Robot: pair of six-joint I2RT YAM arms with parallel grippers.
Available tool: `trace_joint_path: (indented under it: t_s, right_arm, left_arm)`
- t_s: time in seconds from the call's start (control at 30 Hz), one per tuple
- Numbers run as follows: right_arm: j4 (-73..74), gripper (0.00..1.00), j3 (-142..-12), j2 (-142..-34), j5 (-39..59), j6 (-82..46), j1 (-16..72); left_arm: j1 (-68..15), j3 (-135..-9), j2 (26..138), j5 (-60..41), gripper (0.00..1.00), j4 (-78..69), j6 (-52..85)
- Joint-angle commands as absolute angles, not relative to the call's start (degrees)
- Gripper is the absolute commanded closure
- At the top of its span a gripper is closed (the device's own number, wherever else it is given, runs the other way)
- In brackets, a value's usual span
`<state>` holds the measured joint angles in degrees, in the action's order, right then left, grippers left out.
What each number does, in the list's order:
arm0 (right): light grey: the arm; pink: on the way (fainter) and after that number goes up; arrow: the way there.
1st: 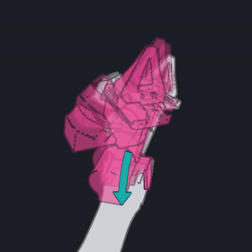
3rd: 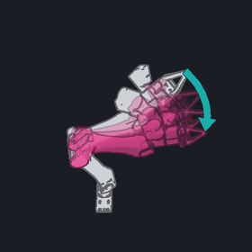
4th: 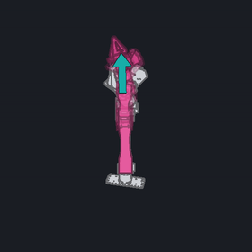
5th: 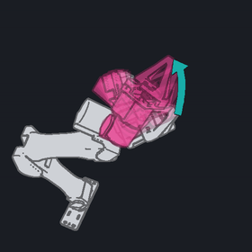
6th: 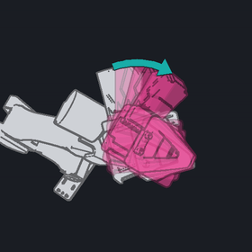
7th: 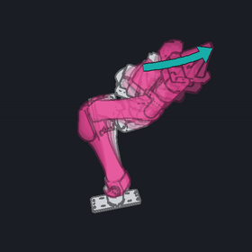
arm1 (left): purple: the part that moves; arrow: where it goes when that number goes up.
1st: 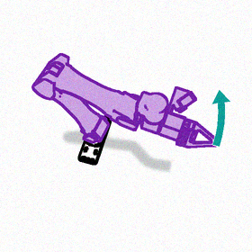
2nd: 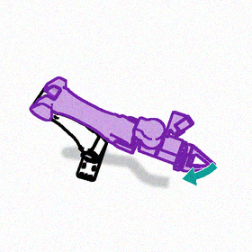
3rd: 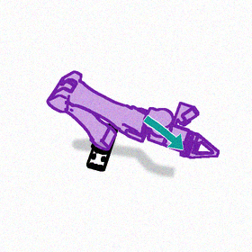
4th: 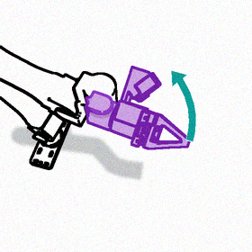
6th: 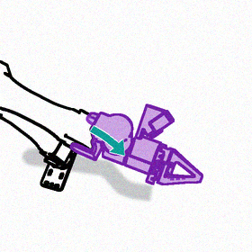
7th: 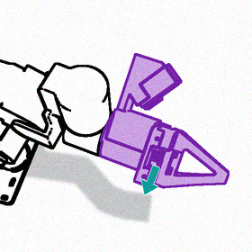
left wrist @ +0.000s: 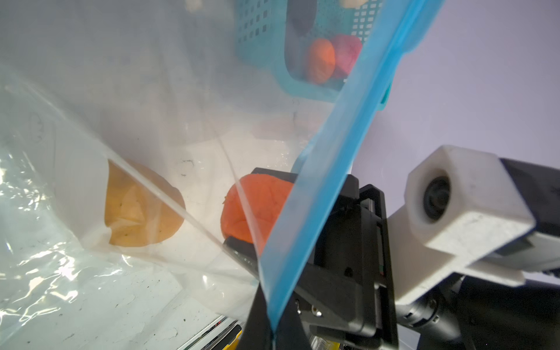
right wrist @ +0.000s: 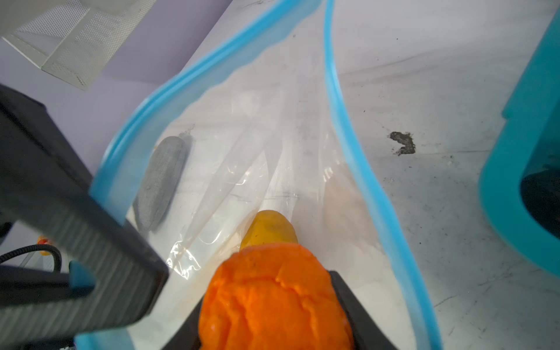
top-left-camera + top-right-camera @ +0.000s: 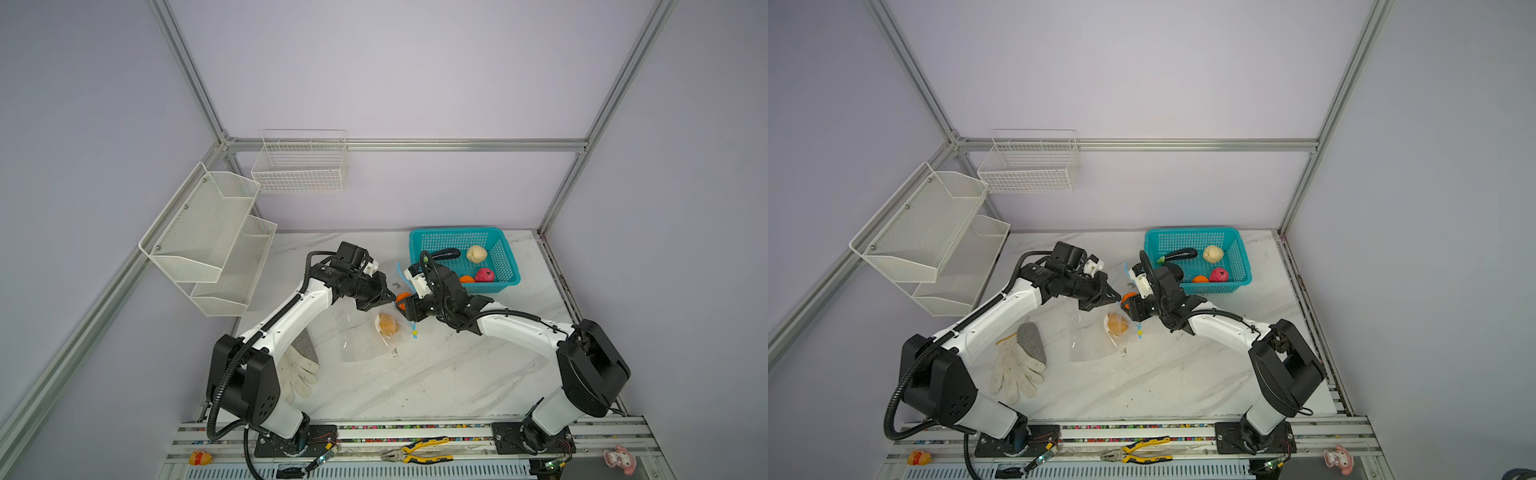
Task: Place the food in the zip-top bag and seal the zipper
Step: 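Lower the orange into the bag beside the mango and release it, then move the right gripper back over the teal basket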
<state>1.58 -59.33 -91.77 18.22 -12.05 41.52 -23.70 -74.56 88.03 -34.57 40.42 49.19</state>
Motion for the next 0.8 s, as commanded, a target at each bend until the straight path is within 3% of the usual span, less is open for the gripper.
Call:
trace_joint_path:
  t_s: [0.0,0.3,0.77]
  right_arm:
    - [-1.28,0.44,-60.86,-89.86,16.92,-11.16,41.31]
    - [-3.5,0.32,-61.86,-88.77,14.76,-10.82,41.31]
    - [-12.0,0.35,-64.69,-79.02,8.11,-12.24,41.14]
  left_arm:
    - [-24.0,-76.82,85.78,-36.14,1.0,38.07,50.27]
    - [-23.99,-76.35,85.7,-35.95,1.0,37.42,50.1]
    - [-23.91,-76.61,86.55,-34.74,1.0,37.27,49.13]
